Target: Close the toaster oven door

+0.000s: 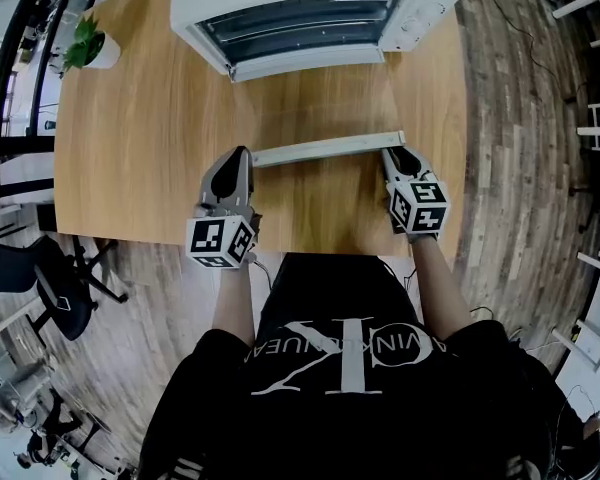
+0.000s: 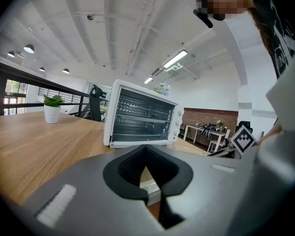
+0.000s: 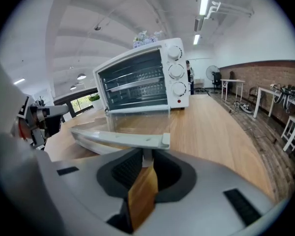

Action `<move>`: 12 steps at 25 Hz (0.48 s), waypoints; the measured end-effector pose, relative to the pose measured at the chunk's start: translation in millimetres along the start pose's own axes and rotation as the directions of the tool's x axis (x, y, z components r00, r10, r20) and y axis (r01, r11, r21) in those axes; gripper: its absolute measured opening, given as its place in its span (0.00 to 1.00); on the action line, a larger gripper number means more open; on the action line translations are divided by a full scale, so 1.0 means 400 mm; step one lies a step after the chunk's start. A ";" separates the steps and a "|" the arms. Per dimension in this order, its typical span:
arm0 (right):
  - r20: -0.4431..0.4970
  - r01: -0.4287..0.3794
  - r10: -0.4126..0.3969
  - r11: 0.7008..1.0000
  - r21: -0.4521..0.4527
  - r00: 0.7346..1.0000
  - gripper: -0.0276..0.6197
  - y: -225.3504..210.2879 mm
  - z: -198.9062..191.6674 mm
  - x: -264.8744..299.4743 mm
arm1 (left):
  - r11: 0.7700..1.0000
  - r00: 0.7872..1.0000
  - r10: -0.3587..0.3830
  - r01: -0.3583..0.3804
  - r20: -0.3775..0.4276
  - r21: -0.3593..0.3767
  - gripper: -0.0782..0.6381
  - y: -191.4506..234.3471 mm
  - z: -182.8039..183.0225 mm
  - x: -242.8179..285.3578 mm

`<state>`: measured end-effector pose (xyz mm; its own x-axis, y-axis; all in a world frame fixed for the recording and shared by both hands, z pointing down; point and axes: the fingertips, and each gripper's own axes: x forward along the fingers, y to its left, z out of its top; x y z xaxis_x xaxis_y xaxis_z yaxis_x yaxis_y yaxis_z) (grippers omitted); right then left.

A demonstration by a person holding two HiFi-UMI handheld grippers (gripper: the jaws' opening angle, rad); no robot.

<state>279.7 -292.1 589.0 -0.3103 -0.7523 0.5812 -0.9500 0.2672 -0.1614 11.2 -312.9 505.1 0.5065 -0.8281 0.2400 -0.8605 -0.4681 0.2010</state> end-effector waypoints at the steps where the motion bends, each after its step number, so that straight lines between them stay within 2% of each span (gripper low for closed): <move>1: 0.001 -0.004 0.004 1.000 -0.009 1.000 0.11 0.001 0.004 -0.003 | 1.000 1.000 0.005 -0.005 0.002 -0.001 0.13 0.001 0.002 0.000; 12: 0.034 -0.031 0.033 0.998 -0.060 0.999 0.11 0.012 0.060 -0.034 | 0.999 0.999 0.045 -0.045 0.031 0.018 0.12 0.006 0.034 -0.006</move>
<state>278.4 -295.2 561.2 -0.3424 -0.7628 0.5485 -0.9363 0.3258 -0.1314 7.3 -316.4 492.1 0.4657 -0.8575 0.2189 -0.8834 -0.4356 0.1729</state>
